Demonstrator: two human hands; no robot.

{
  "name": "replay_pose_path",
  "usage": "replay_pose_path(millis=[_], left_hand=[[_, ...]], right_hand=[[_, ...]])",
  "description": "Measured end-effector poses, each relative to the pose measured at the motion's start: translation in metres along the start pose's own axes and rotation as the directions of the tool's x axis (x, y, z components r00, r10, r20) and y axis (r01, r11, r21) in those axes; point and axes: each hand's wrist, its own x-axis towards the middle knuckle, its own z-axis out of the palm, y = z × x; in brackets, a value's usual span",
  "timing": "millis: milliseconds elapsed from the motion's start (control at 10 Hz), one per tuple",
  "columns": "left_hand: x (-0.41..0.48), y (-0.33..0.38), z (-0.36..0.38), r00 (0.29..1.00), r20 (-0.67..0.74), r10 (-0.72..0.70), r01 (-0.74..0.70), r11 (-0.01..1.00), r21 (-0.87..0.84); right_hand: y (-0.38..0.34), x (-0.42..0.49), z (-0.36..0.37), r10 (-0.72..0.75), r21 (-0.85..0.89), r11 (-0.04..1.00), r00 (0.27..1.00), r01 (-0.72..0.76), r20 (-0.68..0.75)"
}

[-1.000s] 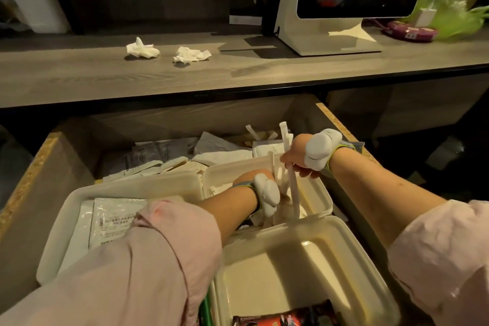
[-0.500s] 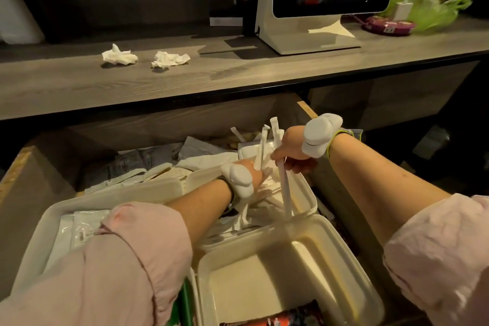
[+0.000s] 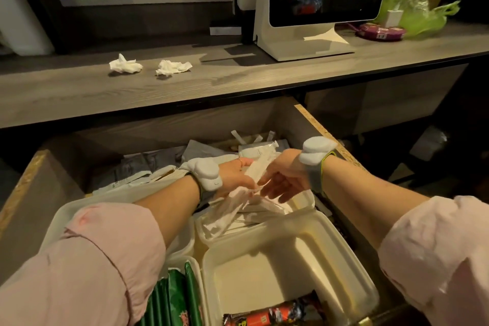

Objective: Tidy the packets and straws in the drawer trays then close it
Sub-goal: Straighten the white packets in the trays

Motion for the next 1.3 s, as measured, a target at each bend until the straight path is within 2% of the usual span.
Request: replay_pose_path(millis=[100,200,300,400,500,600,700,800,900,1000,1100,1200,1300], left_hand=[[0.002,-0.003,0.008,0.998,0.065,-0.002,-0.012,0.978,0.209],[-0.014,0.011,0.010,0.977,0.202,-0.071,0.013,0.961,0.277],[-0.008,0.010,0.004,0.974,0.204,-0.101,0.034,0.951,0.308],[-0.007,0.003,-0.007,0.997,-0.001,-0.080,0.073,0.895,0.440],[-0.008,-0.008,-0.005,0.996,-0.069,-0.056,0.083,0.858,0.507],[-0.010,-0.016,0.000,0.994,-0.010,-0.109,0.096,0.826,0.556],[-0.009,-0.024,0.003,0.991,0.032,-0.127,0.084,0.801,0.592],[-0.009,-0.022,0.002,0.995,0.007,-0.102,0.080,0.818,0.570],[-0.010,-0.018,0.001,0.989,0.090,-0.119,0.048,0.825,0.563],[-0.007,-0.022,-0.001,0.986,0.111,-0.129,0.044,0.823,0.567],[-0.006,-0.027,-0.001,0.989,0.095,-0.116,0.046,0.839,0.542],[-0.010,-0.024,-0.003,0.989,0.074,-0.126,0.071,0.858,0.508],[-0.018,-0.017,-0.004,0.993,0.077,-0.087,0.037,0.864,0.501]], right_hand=[[-0.008,0.000,-0.023,-0.169,-0.357,0.932,0.945,0.062,-0.279],[-0.012,0.010,-0.031,-0.287,-0.408,0.902,0.899,0.138,-0.331],[-0.011,0.020,-0.026,-0.294,-0.540,0.835,0.917,0.109,-0.270],[-0.013,0.027,-0.014,-0.353,-0.707,0.695,0.918,0.130,-0.179],[-0.011,0.037,-0.003,-0.238,-0.855,0.513,0.969,0.075,-0.058],[-0.009,0.047,0.007,-0.281,-0.937,0.345,0.958,0.050,-0.052],[-0.005,0.045,0.016,-0.319,-0.950,0.306,0.946,0.055,-0.048],[0.000,0.052,0.015,-0.201,-0.956,0.290,0.979,0.047,-0.013],[-0.007,0.047,0.003,-0.253,-0.920,0.390,0.965,0.039,-0.067],[-0.016,0.043,0.003,-0.394,-0.907,0.419,0.909,0.048,-0.134],[-0.019,0.050,0.015,-0.323,-0.911,0.408,0.943,0.063,-0.080],[-0.015,0.053,0.020,-0.307,-0.929,0.370,0.945,0.006,-0.116],[-0.010,0.060,0.023,-0.351,-0.935,0.356,0.927,0.003,-0.130]])
